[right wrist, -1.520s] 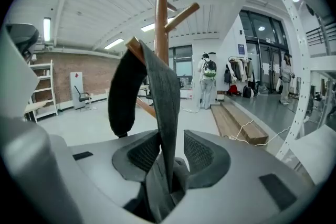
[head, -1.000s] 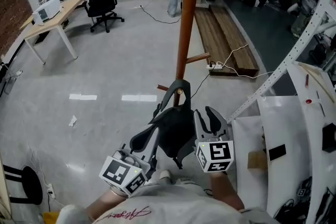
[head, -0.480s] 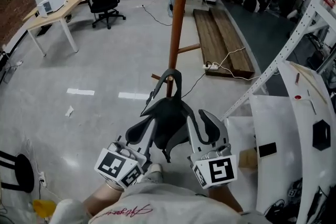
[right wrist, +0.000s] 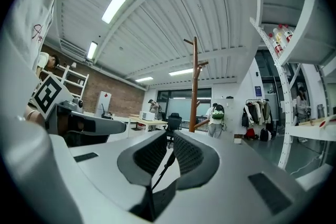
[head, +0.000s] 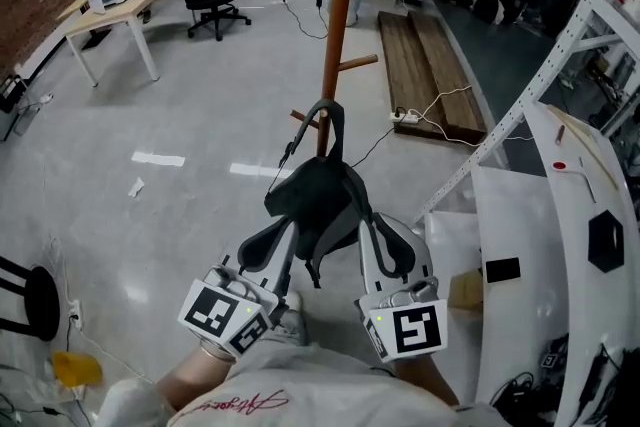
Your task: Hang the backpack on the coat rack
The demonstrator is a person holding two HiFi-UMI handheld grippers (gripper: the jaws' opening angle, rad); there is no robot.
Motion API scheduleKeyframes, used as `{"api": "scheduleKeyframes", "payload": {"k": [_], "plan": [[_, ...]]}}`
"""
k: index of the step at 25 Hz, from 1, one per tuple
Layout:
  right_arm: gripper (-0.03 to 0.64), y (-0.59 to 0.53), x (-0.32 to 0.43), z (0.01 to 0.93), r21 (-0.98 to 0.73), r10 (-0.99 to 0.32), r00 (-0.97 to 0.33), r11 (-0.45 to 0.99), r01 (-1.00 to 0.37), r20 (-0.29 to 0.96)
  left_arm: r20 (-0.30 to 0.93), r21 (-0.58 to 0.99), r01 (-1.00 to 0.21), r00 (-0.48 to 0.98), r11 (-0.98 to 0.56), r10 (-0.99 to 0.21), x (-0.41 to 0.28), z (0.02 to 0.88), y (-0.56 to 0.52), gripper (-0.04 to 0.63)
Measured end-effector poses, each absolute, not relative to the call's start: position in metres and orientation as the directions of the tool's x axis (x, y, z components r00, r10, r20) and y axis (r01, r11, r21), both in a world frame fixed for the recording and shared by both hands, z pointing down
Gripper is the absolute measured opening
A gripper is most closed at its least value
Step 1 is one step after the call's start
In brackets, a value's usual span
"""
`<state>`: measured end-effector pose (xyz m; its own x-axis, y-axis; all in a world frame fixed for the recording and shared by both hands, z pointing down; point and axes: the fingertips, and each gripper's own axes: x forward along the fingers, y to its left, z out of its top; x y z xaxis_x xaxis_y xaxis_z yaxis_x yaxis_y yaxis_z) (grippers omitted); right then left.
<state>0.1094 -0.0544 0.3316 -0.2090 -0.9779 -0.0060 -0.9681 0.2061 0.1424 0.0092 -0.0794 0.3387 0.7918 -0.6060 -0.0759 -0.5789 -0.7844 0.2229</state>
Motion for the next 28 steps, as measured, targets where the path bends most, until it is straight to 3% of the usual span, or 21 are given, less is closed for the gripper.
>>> {"api": "scheduleKeyframes", "payload": {"k": [28], "plan": [[0.023, -0.008, 0.092, 0.33, 0.111, -0.975, -0.221, 0.218, -0.97, -0.013, -0.113, 0.21, -0.546, 0.81, -0.811, -0.575, 0.004, 0.329, -0.028, 0.021]]}}
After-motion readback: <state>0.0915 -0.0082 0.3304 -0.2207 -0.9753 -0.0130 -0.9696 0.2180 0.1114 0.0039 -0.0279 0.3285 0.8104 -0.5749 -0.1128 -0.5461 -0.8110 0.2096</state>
